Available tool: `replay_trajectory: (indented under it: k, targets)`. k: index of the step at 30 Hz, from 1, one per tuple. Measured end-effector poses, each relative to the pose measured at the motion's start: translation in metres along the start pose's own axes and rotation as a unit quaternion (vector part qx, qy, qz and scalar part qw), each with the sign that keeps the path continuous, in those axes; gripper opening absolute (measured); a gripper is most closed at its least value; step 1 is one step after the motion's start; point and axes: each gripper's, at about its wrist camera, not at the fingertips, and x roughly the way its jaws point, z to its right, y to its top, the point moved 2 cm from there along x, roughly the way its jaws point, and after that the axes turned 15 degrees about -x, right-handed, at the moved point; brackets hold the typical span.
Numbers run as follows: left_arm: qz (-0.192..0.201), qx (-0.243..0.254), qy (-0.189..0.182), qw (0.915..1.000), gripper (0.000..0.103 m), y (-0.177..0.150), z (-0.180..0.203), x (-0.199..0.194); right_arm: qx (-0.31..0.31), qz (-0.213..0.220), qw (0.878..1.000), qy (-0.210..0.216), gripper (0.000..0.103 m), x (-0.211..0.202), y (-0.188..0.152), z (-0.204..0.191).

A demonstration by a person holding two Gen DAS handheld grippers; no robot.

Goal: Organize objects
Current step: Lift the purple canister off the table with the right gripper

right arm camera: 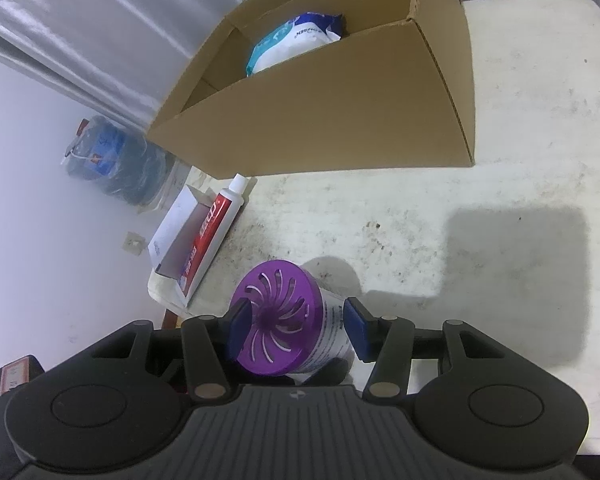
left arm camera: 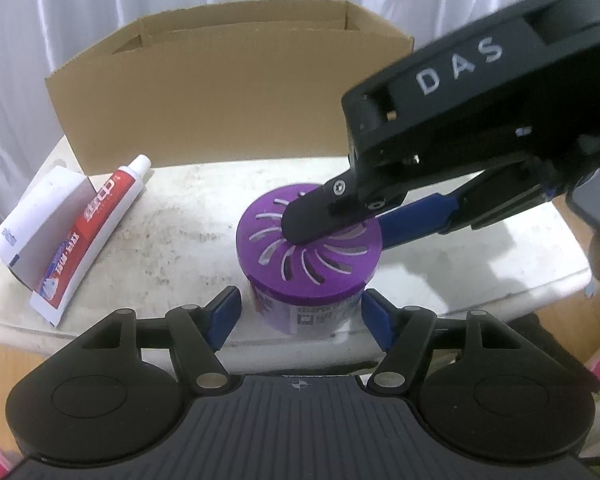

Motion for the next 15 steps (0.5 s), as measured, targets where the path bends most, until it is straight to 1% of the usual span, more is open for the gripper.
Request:
replay_trajectory:
  k: [7, 9, 11, 15]
  targets:
    - [0.006, 0.000, 0.001, 1.0000, 0.068, -0.002, 0.002, -0.002, 0.003, -0.002, 1.000, 0.005, 0.055, 0.001, -0.003, 0.000]
    - [0.005, 0.001, 0.000, 1.0000, 0.066, -0.002, 0.004, -0.003, 0.005, -0.004, 1.000, 0.010, 0.055, 0.002, -0.003, -0.001]
    - [0.003, 0.003, 0.002, 1.0000, 0.063, -0.003, 0.006, -0.007, 0.001, -0.004, 1.000, 0.006, 0.055, 0.001, -0.004, -0.002]
    - [0.000, 0.004, 0.001, 1.0000, 0.063, -0.004, 0.009, -0.010, 0.002, -0.004, 1.000, 0.008, 0.055, -0.004, -0.006, -0.001]
